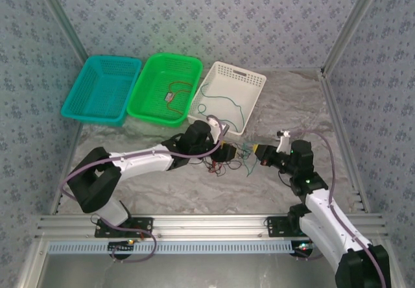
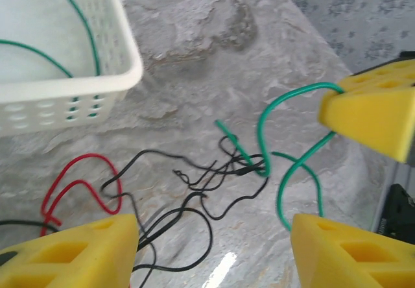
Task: Untangle the cables
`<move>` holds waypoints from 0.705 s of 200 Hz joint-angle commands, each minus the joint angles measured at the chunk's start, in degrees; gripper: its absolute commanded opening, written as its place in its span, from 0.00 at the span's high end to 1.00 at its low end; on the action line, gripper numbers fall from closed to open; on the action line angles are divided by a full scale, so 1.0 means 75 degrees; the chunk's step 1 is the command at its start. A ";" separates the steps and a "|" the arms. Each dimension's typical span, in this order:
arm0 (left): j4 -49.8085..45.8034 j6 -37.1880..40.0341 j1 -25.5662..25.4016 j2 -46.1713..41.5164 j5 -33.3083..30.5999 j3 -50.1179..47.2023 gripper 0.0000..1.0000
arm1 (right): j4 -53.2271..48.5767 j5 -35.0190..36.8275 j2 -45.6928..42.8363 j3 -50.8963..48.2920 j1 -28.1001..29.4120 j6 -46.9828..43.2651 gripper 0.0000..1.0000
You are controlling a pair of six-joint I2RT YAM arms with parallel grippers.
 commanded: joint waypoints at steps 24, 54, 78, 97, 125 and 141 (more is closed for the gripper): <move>0.0581 0.0309 -0.0063 0.0327 0.0408 0.0702 0.45 | 0.1128 -0.0006 0.0356 0.0335 0.0404 0.0281 1.00; 0.0732 0.0032 -0.0062 0.0580 0.0234 0.0958 0.53 | 0.1311 -0.0060 0.0510 0.0450 0.0633 0.0286 1.00; 0.0723 0.0013 -0.0071 0.0795 0.0270 0.1093 0.59 | 0.1545 0.0004 0.0518 0.0457 0.0760 0.0429 1.00; 0.0991 0.0070 -0.0072 0.0868 0.0414 0.0943 0.60 | 0.1641 0.0044 0.0517 0.0483 0.0789 0.0495 1.00; 0.1027 0.0084 -0.0069 0.0968 -0.0040 0.0814 0.69 | 0.2119 -0.0214 0.0523 0.0441 0.0833 0.0606 1.00; 0.0735 0.0063 -0.0071 0.1194 -0.0522 0.0916 0.72 | 0.2642 -0.0404 0.0449 0.0342 0.0855 0.0721 1.00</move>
